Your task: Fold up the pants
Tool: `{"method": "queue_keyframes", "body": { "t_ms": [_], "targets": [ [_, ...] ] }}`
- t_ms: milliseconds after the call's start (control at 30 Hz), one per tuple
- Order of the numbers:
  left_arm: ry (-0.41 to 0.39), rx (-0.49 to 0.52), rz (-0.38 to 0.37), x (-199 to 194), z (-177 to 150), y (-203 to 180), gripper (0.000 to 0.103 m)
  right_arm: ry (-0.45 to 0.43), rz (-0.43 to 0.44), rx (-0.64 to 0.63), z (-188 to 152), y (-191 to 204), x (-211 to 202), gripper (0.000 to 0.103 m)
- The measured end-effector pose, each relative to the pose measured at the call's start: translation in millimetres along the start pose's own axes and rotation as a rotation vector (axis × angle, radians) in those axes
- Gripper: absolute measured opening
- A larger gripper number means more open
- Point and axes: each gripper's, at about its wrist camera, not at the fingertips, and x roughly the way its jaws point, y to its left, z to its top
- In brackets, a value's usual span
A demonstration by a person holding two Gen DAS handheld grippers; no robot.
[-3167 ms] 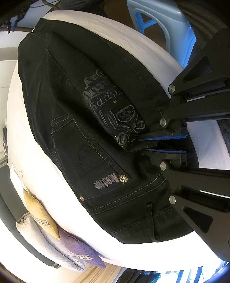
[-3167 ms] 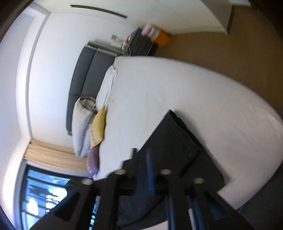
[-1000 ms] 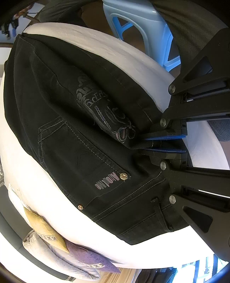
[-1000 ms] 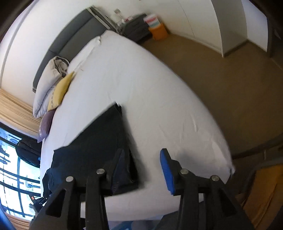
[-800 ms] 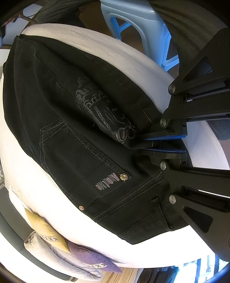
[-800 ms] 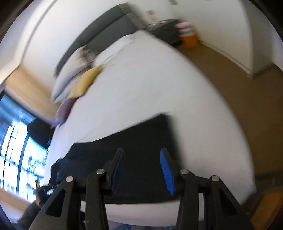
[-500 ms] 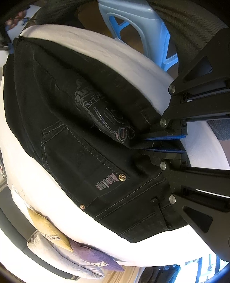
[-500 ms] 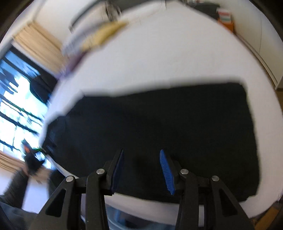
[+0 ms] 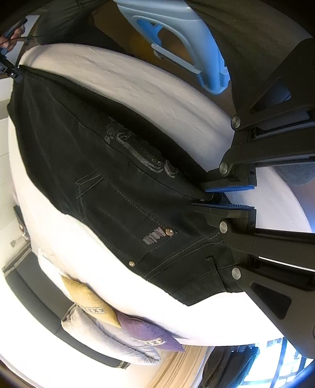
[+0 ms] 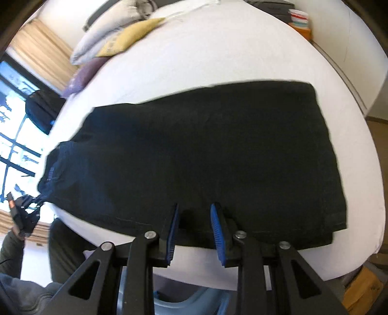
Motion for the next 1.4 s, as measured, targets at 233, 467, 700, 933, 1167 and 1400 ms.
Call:
{"method": "queue_keyframes", "body": {
  "t_ms": [233,467,700,933,1167,1400],
  "targets": [
    [0.043,-0.025,-0.018,36.7,-6.5,-4.5,0.007,-0.034,0.282,-0.089,3.9,100.5,19.8,0.045],
    [0.026,0.003,-0.009,29.4,-12.3,-3.0,0.007,0.121,0.354,-0.142,-2.5,157.0,99.5,0.043],
    [0.011,-0.038,-0.033,38.8,-17.8,-1.8,0.007,0.096,0.395,0.057,-17.7,81.8,103.3,0.0],
    [0.011,-0.002,0.031,28.2,-14.7,-11.7,0.009,-0.041,0.326,0.083,-12.3,44.4,32.6,0.025],
    [0.016,-0.069,0.015,6.9,-5.6,-0.5,0.013,-0.074,0.217,0.182,-4.0,-23.1,44.1,0.033],
    [0.021,-0.152,-0.033,-27.7,-11.9,17.3,0.022,-0.142,0.091,0.291,-25.2,-91.6,-1.2,0.016]
  ]
}}
